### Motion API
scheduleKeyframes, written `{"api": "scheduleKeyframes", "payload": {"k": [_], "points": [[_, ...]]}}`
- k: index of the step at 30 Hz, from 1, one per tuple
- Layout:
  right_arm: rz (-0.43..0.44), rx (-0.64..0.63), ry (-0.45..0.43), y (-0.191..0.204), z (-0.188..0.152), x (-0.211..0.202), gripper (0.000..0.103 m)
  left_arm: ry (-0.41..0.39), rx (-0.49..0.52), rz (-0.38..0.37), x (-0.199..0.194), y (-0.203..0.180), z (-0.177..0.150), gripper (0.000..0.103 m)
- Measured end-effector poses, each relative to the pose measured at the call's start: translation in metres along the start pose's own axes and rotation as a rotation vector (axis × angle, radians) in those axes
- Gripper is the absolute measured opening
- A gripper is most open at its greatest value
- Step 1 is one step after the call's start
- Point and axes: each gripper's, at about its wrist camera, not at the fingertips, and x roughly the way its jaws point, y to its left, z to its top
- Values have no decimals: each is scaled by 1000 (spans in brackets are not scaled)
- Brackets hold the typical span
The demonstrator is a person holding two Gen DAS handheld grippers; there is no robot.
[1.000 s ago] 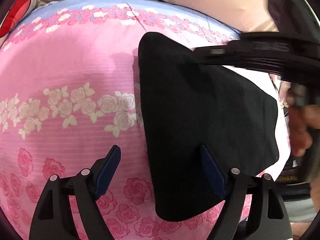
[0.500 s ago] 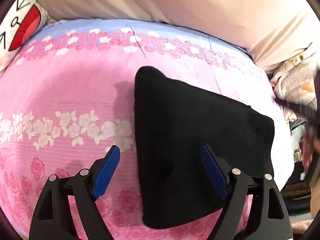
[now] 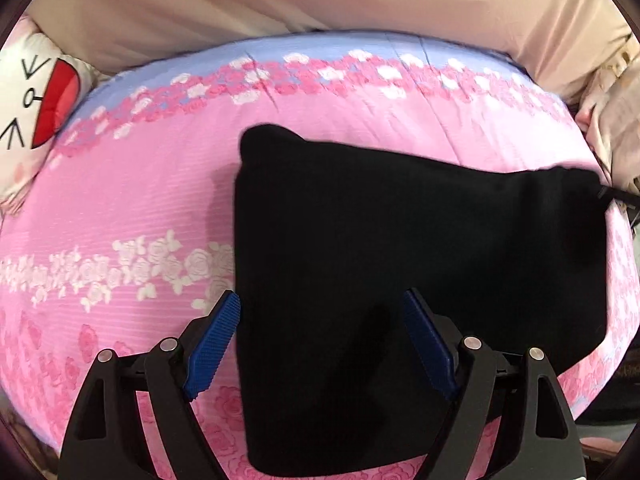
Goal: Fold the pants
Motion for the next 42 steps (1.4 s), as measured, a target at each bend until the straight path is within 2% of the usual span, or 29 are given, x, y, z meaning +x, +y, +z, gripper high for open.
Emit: {"api": "scheduleKeyframes", "payload": {"k": [1,2,4,5,7,9,11,12,13,17,20,23,25,26,27,28,29,31,33,35,36,38,40,41,42], "points": [[7,-2,-28,-2,5,-4,4,-12,-4,12,-2,2,0,80],[-33,0,7,-13,5,11,5,-18,-9,30,-1,3,-1,81],[-118,22,173,-43,-9,56,7,-1,-21,49,6,5,-2,81],[-122,61,213,-56,-18,66,8,23,-24,59,12,5,-3,81],[-66,166,120,-63,-21,43,18,59,-45,57,19,10,-5,81],[-40,197,77,-60,-25,23,24,50,-77,46,16,15,-7,81],[-41,172,83,-54,-33,11,36,52,-95,45,17,19,-10,82],[-51,158,96,-53,-38,9,47,56,-104,41,17,20,-12,82],[-58,148,114,-52,-44,8,50,59,-108,37,18,19,-12,82],[-51,171,153,-57,-66,1,50,47,-87,48,13,14,-10,81],[-10,261,173,-68,-76,7,61,52,-68,48,14,10,-9,81],[10,304,158,-73,-66,20,62,68,-62,41,19,8,-9,81],[4,279,152,-72,-51,36,69,72,-55,42,20,6,-7,81],[1,264,158,-71,-46,44,69,73,-52,44,21,5,-7,81],[1,236,171,-68,-42,51,48,77,-47,46,22,4,-6,81],[1,206,183,-62,-37,54,35,78,-43,49,22,3,-5,81],[-12,164,174,-54,-33,51,29,76,-39,55,21,2,-3,81],[-8,67,126,-33,-16,29,4,58,-33,55,16,0,-1,81],[17,47,39,-23,0,5,3,36,-16,78,13,-2,1,81],[-14,5,-7,-19,12,2,3,31,-4,81,15,-5,3,82],[-57,-21,36,-22,12,19,4,25,-8,84,16,-6,4,82],[-180,-87,196,-30,0,64,5,45,-8,99,21,-8,6,82],[-185,-64,168,-32,-6,62,9,65,-7,109,26,-9,7,82],[-159,-25,137,-31,-6,51,14,70,-8,117,27,-9,8,82],[-148,4,120,-31,-7,43,26,73,-12,119,27,-9,7,82]]}}
